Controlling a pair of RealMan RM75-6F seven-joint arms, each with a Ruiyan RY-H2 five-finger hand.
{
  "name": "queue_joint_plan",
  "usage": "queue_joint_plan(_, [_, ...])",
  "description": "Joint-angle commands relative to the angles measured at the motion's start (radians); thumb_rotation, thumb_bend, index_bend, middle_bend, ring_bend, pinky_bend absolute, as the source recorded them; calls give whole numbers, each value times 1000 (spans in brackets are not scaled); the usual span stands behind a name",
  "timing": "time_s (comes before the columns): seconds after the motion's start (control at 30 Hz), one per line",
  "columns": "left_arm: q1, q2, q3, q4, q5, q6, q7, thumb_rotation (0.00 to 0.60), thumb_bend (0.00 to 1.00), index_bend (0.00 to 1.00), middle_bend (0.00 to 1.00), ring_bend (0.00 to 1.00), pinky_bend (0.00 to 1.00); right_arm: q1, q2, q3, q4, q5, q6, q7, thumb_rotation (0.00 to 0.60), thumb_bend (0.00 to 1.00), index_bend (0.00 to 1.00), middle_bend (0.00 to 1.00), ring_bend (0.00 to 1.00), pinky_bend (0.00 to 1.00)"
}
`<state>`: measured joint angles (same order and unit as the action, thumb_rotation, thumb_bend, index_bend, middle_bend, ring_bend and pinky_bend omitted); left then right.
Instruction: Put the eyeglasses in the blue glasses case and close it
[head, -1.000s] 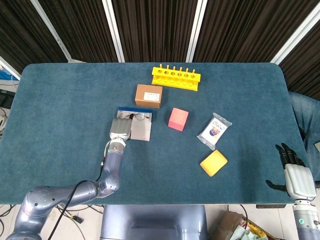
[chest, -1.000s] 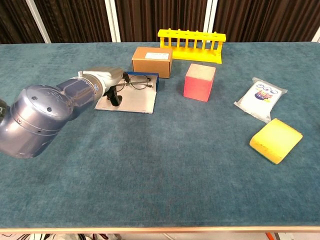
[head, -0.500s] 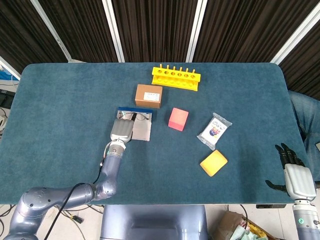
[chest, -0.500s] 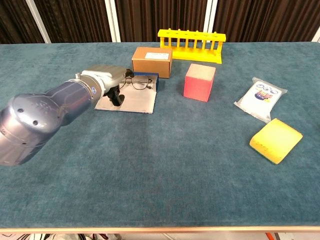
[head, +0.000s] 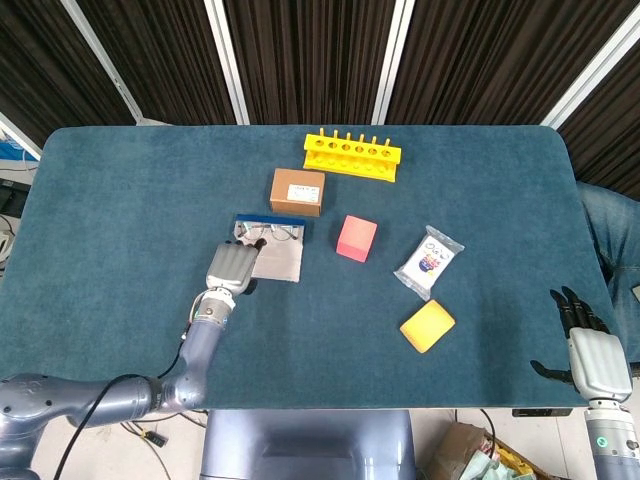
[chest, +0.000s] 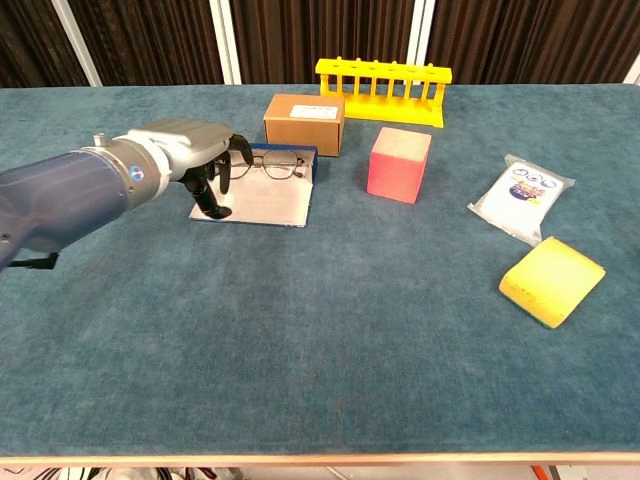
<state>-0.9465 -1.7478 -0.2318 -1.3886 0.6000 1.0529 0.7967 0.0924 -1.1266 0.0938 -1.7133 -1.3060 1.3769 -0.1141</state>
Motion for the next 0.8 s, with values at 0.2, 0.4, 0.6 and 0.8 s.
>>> queue_joint_plan(0.2, [39, 13, 43, -5, 65, -11, -62, 600, 219, 184, 246, 143, 248, 0, 3, 0, -1, 0, -1, 7, 600, 156, 6, 0, 127, 224])
queue_joint_plan(0.4, [53, -43, 72, 93, 177, 5, -119, 600, 219, 200, 300, 191, 289, 0, 6, 0, -3, 3, -5, 12, 600, 156, 6, 0, 127, 224])
queue_joint_plan(0.6, [48, -85, 79, 157, 229, 10, -116, 600, 229, 214, 314, 196, 291, 1, 7, 0, -4, 5, -8, 13, 600, 156, 6, 0, 127, 224])
queue_joint_plan(0.8, [47, -118, 74, 197, 240, 1, -103, 600, 236, 215, 313, 193, 269, 1, 8, 0, -5, 6, -9, 14, 600, 156, 6, 0, 128, 224])
